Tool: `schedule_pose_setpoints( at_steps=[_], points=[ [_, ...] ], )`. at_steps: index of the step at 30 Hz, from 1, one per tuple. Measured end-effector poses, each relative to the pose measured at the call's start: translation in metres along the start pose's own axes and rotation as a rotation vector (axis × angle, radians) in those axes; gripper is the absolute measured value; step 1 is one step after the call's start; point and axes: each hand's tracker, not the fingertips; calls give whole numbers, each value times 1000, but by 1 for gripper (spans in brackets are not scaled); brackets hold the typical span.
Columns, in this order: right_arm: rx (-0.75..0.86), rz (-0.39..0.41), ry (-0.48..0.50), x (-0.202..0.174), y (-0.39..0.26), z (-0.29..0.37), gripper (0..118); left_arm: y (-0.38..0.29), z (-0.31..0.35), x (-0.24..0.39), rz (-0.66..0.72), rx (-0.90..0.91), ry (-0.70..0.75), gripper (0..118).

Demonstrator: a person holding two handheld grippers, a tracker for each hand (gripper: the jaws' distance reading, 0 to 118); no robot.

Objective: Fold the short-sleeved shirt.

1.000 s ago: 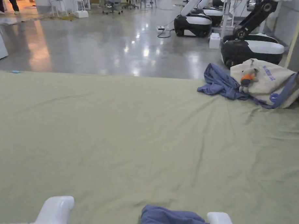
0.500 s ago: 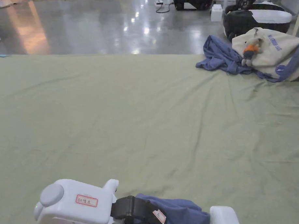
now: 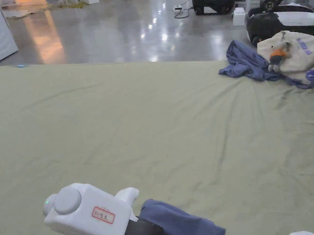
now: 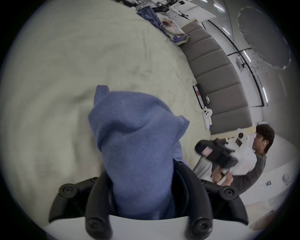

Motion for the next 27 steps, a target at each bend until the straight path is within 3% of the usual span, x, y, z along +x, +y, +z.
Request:
schedule_pose_setpoints(
  at_steps=[7, 13, 16, 20, 24, 27],
  points=[
    [259, 41, -15, -22, 13, 26, 2, -12, 181, -110, 11, -2, 242, 45],
    [258, 10, -87, -21, 31, 0, 2, -31, 307, -218, 159, 86, 467, 45],
    [251, -18, -72, -25, 38, -16, 2, -41, 338, -247, 265, 97, 547, 45],
    [218, 25, -96, -36, 46, -38, 2, -52, 363, -292, 354, 72, 572, 46],
    [181, 7, -45, -42, 55, -57, 2, -56, 378, -345, 407, 46, 607, 45],
    [160, 77, -97, -52, 59, -65, 2, -61, 384, -340, 463, 89, 650, 45]
  ],
)
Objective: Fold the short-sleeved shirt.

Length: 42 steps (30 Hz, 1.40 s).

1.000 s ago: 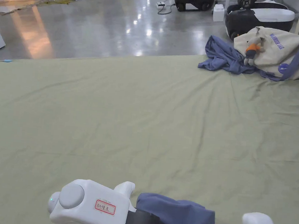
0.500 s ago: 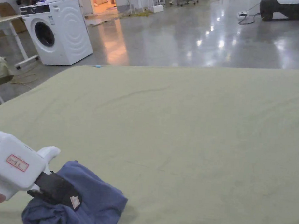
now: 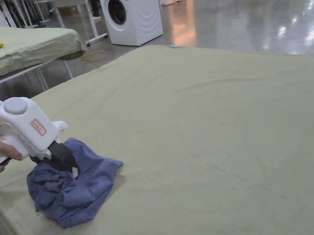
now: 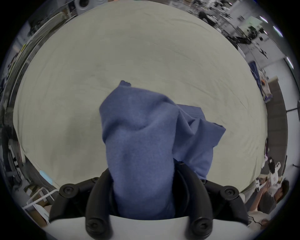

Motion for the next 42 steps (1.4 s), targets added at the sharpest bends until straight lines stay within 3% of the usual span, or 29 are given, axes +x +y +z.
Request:
schedule_pose_setpoints(
  at_steps=[3, 4, 5, 6, 7, 10, 13, 14, 17, 18, 19, 23, 24, 25, 30, 35, 38, 42],
  points=[
    [-10, 4, 16, -5, 4, -3, 2, -6, 10, 4, 15, 24, 54, 45],
    [-13, 12, 21, -4, 4, -2, 2, -7, 11, 6, 32, 39, 97, 50],
    [-17, 22, 17, -5, 5, -3, 2, -7, 11, 7, 29, 39, 129, 64],
    [-20, 31, 14, -6, 6, -3, 2, -7, 10, 9, 49, 51, 168, 87],
    [-21, 43, 13, -8, 8, -2, 2, -1, 10, -11, 53, 54, 237, 96],
    [-18, 51, 23, -15, 13, 6, 2, -11, 18, -6, -5, 152, 469, 97],
    [2, 68, 28, -23, 18, 24, 2, -30, 41, -5, 174, 244, 484, 97],
    [10, 75, 33, -25, 22, 31, 2, -42, 52, 3, 183, 306, 429, 97],
    [41, 118, 30, -35, 34, 59, 2, -83, 85, 43, 38, 474, 418, 97],
    [47, 129, 22, -38, 39, 68, 2, -97, 95, 62, 15, 513, 395, 96],
    [60, 145, 8, -42, 45, 81, 2, -121, 114, 97, -45, 548, 345, 87],
    [145, 214, 30, -50, 61, 144, 2, -191, 153, 207, -238, 735, 283, 23],
    [158, 219, 25, -51, 62, 160, 2, -209, 157, 228, -286, 799, 256, 14],
    [171, 240, 19, -53, 64, 177, 2, -223, 167, 255, -368, 815, 205, 14],
    [317, 285, -15, -57, 61, 251, 2, -301, 188, 375, -376, 1139, -107, 13],
    [440, 256, -71, -56, 46, 306, 2, -386, 174, 457, -368, 1466, -82, 13],
    [488, 269, -140, -55, 35, 322, 2, -414, 175, 484, -333, 1498, -191, 13],
    [519, 263, -185, -58, 24, 337, 2, -426, 177, 503, -385, 1473, -206, 13]
  ],
)
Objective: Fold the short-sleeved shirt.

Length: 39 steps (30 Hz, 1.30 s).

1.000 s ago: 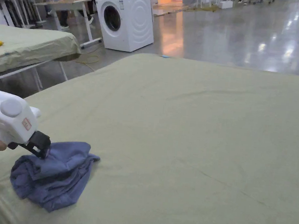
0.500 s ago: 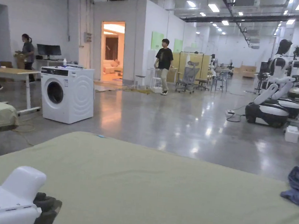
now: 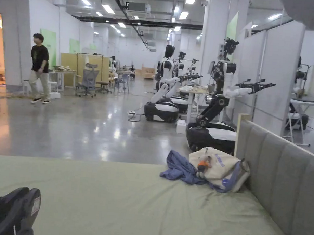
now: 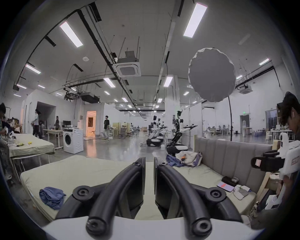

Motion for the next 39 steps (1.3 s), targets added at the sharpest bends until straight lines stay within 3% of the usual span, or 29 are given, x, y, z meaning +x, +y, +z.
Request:
schedule_pose_setpoints(
  at_steps=[6, 14, 15, 16, 17, 18, 19, 21, 26, 30, 33, 37, 39],
  points=[
    [75, 51, -214, 1, 5, 25, 2, -4, -13, 25, -48, -20, -60, 13],
    [103, 128, -286, -6, 17, 33, 4, -10, -19, 15, -28, -55, -43, 13],
    [103, 126, -280, -6, 17, 33, 15, -10, -18, 13, -23, -49, -35, 13],
    [108, 124, -267, -6, 18, 33, 38, -9, -16, 11, -14, -36, -25, 13],
    [110, 124, -260, -6, 18, 32, 92, -10, -13, 7, 2, -4, -15, 30],
    [115, 115, -253, -6, 19, 31, 118, -11, -10, 6, 22, 38, 25, 79],
    [117, 109, -265, -6, 19, 26, 118, -11, -9, 3, 29, 76, 43, 118],
    [141, 90, -259, -4, 28, 35, 118, -12, -5, 1, 70, 123, 3, 118],
    [130, -12, -207, 4, 21, 18, 118, -4, -13, -20, 221, 18, -75, 118],
    [113, 3, -207, 4, 19, 9, 118, -4, -20, -18, 339, -11, -184, 118],
    [104, 21, -211, 4, 21, 5, 118, -3, -23, -5, 313, -36, -127, 118],
    [99, 24, -197, 1, 25, 2, 118, 0, -30, 18, 211, -78, 69, 118],
    [91, 40, -202, -2, 27, -2, 118, 1, -34, 21, 195, -99, 76, 118]
  ],
)
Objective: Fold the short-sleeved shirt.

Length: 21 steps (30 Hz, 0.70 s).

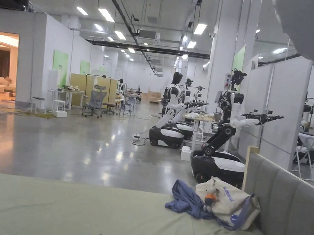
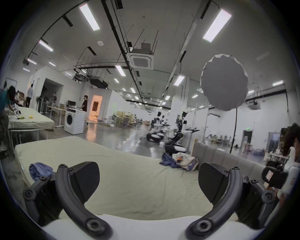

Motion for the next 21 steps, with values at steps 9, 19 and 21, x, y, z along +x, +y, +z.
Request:
schedule_pose_setpoints(
  at_steps=[9, 19, 21],
  points=[
    [-20, 14, 14, 0, -2, -8, 118, 3, 4, -1, 80, 34, -68, 118],
    [-24, 36, 39, -12, 1, -10, 118, 15, 17, 6, 115, 70, -19, 118],
    [-25, 28, 44, -11, 2, -9, 118, 11, 23, -8, 321, 76, -145, 118]
  ],
)
